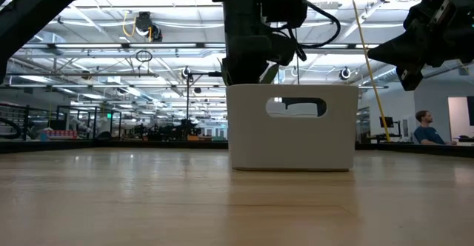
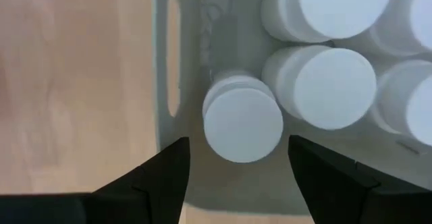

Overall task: Pick and place pill bottles into a basket
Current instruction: Return to Home Position

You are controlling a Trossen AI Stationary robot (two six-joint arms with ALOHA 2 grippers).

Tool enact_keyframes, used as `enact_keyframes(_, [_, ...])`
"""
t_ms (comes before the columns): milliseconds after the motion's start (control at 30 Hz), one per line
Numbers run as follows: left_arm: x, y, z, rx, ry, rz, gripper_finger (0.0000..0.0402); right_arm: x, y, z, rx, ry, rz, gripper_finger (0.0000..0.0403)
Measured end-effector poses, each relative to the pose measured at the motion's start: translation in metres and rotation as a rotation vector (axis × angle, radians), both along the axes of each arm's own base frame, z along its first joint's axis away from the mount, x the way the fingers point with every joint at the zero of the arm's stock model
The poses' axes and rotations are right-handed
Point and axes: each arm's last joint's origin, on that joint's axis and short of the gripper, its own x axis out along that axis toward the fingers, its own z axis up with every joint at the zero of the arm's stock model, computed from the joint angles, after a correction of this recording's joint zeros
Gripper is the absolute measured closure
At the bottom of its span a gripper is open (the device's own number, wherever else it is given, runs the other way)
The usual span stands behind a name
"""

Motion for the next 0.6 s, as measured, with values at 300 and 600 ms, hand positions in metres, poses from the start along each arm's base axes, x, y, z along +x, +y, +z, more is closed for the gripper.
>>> enact_keyframes(300, [-0.009,0.002,0.03,0.006,-0.065,0.026,0.0133,0.0,0.0,0.0,0.0,-0.001,0.0,0.0399])
enact_keyframes(600, [-0.026,0.004,0.075,-0.002,-0.181,0.09,0.0133,0.0,0.0,0.0,0.0,0.0,0.0,0.0399])
